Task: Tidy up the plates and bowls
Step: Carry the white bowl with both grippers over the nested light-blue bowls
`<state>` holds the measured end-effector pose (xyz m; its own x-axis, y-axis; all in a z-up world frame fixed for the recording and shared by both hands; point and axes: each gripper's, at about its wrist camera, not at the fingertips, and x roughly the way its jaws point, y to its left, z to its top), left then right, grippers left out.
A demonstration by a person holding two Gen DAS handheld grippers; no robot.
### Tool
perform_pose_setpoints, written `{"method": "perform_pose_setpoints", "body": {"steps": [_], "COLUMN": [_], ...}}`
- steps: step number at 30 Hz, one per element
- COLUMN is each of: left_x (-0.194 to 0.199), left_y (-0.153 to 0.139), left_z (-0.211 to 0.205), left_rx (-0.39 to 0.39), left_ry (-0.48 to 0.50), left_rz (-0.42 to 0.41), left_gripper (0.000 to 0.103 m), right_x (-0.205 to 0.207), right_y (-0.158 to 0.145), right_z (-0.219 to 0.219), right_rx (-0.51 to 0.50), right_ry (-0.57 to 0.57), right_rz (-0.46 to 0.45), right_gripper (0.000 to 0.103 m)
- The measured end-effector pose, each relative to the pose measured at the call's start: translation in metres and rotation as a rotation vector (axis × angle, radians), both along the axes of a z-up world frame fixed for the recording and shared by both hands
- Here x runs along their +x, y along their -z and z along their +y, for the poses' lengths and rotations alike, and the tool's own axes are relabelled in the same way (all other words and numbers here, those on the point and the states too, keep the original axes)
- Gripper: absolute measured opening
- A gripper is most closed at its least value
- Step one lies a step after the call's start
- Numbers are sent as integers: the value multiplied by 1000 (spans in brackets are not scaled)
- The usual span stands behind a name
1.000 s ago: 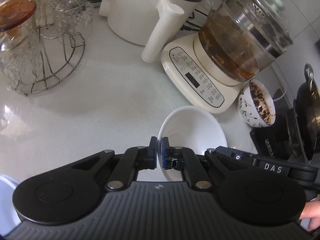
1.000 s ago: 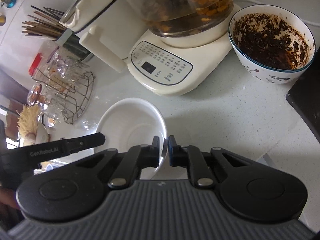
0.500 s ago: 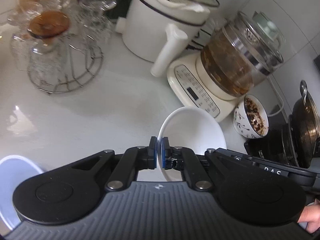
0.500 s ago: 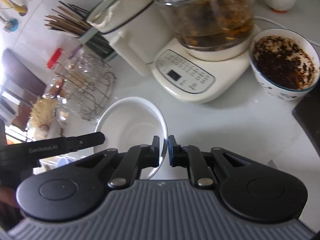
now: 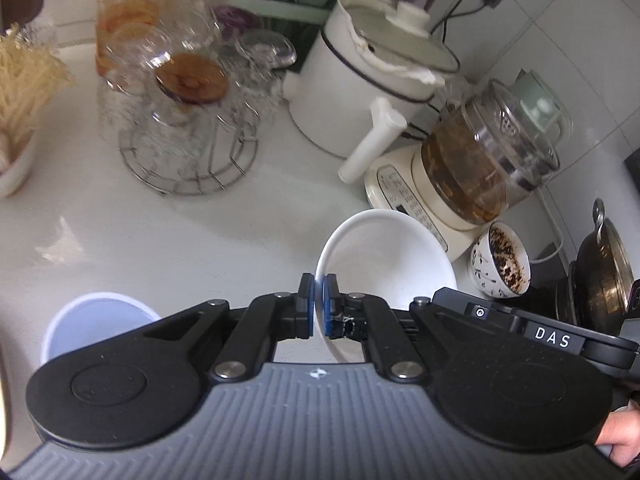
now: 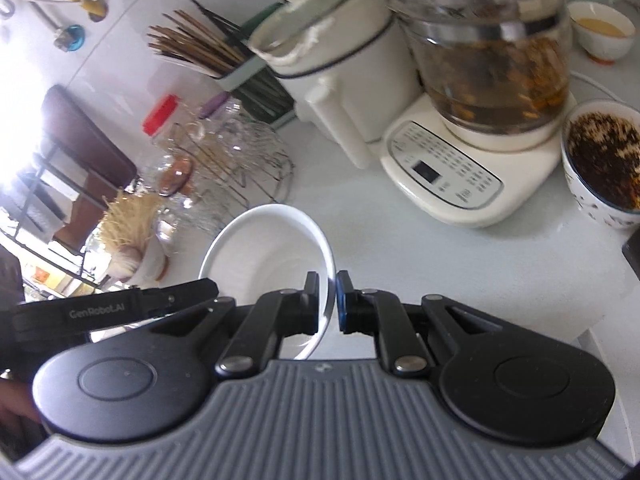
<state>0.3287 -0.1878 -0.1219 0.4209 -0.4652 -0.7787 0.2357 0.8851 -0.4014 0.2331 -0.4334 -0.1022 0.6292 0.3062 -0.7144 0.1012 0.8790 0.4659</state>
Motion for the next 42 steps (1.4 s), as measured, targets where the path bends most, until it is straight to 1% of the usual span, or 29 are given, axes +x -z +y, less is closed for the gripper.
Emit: {"method": "perform_pose_setpoints", "body": {"steps": [9,13,22,27,32,39,42], "left_x": [-6,-8,-21,-31,-40,-50,-51], "left_y": [-32,-40,-47,-43,-36,-5,9], "left_z": [46,71,126,152,166,176,177], "left_rx": [-6,-17,-19,-24,-3,25,40], "left_ry": [-58,-90,-173,-228,-276,-309,-301], "left_rz": [-48,-57,-75,-57,-37,52,96], "left_gripper": [5,5,5,5,5,6,6], "right_x": [13,18,27,29,32,32,29], "right_y": [-27,-33,-39,-34,-23,-3,4], "right_z": [41,63,111,134,151,170,174], "right_rx": [-8,-9,-16,-20,-28,-65,-89], "right_ry": [-70,-83,-168,-210,-264,-322,-343], "right_rz": [-52,-67,-82,-58,-18,75,99], "right_gripper": [11,11,11,11,11,12,12]}}
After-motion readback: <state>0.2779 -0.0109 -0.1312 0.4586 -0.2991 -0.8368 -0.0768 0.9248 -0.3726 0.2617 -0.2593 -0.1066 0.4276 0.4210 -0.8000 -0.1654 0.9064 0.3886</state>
